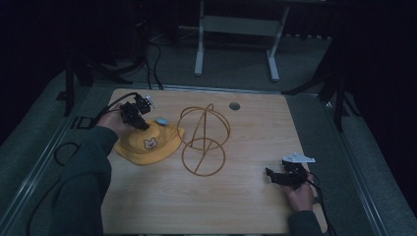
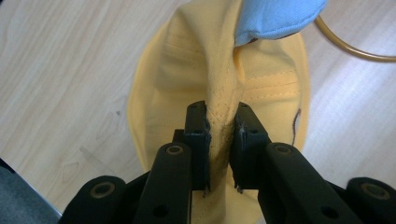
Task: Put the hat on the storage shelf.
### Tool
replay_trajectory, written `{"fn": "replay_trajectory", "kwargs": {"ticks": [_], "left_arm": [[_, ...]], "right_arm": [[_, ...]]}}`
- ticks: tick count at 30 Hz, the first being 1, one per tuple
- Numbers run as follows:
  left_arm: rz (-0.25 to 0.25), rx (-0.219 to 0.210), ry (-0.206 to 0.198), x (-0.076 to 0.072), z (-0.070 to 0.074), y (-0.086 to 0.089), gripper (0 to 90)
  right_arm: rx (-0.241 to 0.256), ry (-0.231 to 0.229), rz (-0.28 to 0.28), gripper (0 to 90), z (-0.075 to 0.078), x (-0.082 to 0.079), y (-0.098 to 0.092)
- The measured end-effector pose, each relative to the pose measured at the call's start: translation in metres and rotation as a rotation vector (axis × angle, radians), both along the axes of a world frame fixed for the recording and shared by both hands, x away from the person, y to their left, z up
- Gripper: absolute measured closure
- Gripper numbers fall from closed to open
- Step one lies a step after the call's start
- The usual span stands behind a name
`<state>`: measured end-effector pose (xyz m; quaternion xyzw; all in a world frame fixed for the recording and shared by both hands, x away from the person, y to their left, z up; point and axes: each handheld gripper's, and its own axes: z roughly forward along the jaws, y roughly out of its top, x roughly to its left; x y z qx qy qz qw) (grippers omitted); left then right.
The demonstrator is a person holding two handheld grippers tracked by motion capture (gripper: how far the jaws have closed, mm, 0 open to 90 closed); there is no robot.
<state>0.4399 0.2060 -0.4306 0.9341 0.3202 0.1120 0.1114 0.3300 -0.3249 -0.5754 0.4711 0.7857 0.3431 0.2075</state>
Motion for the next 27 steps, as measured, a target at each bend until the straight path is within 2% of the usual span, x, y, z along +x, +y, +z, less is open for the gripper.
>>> {"fn": "replay_trajectory", "kwargs": {"ticks": [4,7,20,27], "left_arm": [[0.005,-0.008,0.009,-0.003,0.005,0.003,78.6],[0.002,-0.032,0.029,-0.006,0.012,0.008,78.6],[-0.023,-0.065,0.063,-0.013,0.026,0.012,78.6],[-0.037,-0.059,0.072,-0.018,0.033,0.015,78.6]], "right_arm": [[0.0,0.0,-0.001,19.2,0.0,0.0,0.0],[0.0,0.0,0.0,19.2,0.0,0.0,0.0],[0.0,0.001,-0.001,19.2,0.0,0.0,0.0],[0.0,0.001,-0.001,19.2,0.0,0.0,0.0]]}}
